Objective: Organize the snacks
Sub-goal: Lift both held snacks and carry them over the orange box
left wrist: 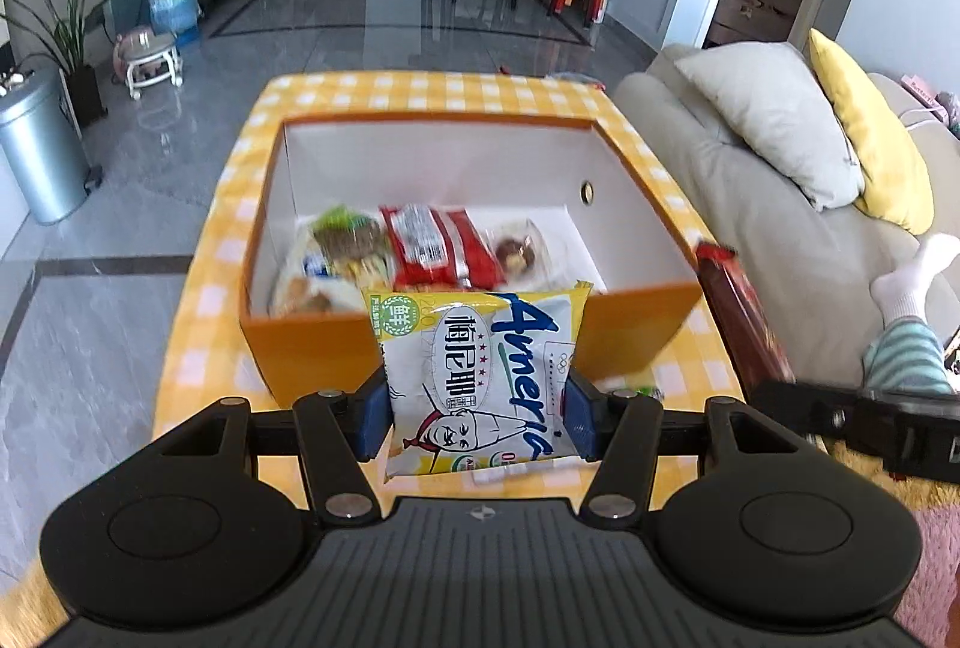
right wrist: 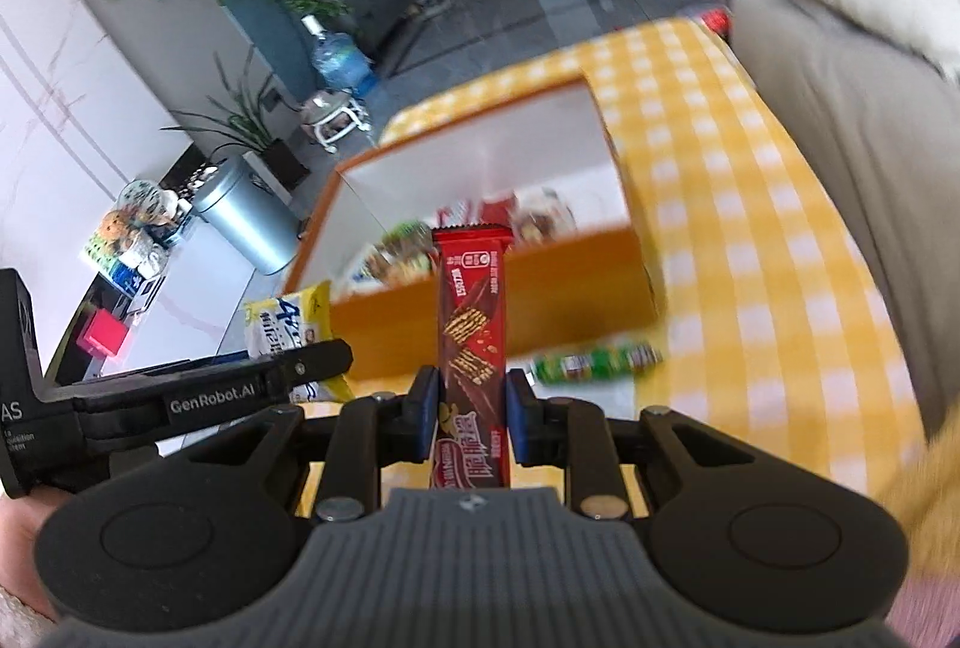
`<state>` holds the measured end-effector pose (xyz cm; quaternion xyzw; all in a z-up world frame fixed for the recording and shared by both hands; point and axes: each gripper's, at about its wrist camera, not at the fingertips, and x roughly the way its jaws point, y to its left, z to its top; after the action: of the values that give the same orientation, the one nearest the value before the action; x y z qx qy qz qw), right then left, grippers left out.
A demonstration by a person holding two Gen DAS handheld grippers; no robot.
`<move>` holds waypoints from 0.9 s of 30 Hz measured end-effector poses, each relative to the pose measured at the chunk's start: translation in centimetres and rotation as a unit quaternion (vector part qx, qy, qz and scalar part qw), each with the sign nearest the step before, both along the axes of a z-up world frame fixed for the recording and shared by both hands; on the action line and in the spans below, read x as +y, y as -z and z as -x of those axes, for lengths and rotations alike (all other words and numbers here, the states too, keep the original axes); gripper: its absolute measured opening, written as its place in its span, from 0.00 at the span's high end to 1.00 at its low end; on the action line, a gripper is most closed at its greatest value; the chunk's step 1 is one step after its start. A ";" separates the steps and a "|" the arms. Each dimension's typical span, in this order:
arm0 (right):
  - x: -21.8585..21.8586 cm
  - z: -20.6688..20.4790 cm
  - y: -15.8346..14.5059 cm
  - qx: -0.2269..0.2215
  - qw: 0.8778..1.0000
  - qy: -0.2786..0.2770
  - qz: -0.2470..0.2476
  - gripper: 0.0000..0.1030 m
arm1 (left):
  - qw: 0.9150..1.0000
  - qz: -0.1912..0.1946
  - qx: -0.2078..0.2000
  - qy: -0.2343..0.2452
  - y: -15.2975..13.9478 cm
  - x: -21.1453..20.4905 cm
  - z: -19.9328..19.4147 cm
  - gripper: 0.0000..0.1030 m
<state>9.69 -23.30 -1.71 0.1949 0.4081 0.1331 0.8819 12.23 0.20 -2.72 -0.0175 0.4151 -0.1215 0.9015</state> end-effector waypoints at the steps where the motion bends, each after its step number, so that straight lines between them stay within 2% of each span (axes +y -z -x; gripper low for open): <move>1: 0.2 -0.6 -0.4 -0.006 1.000 -0.004 0.003 0.80 | 1.000 -0.002 -0.003 0.001 -0.2 0.1 -0.2 0.37; 8: 2.0 -5.0 -2.2 -0.037 0.998 -0.033 0.035 0.80 | 0.999 -0.018 -0.029 -0.001 -1.6 0.7 -2.7 0.37; 15: 4.0 -9.1 -2.5 -0.051 0.994 -0.052 0.083 0.80 | 0.998 -0.042 -0.041 -0.004 -2.5 1.0 -6.2 0.37; 19: 5.4 -11.8 -1.9 -0.050 0.989 -0.063 0.124 0.80 | 0.998 -0.059 -0.030 0.002 -1.8 0.8 -8.3 0.37; 27: 8.0 -16.4 1.7 -0.026 0.968 -0.104 0.225 0.80 | 0.995 -0.093 0.013 0.018 1.6 0.6 -11.7 0.38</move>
<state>26.11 -15.33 -3.44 -0.0561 0.4223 0.1341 0.8947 23.98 0.83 -4.33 0.0724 0.4369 -0.0984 0.8912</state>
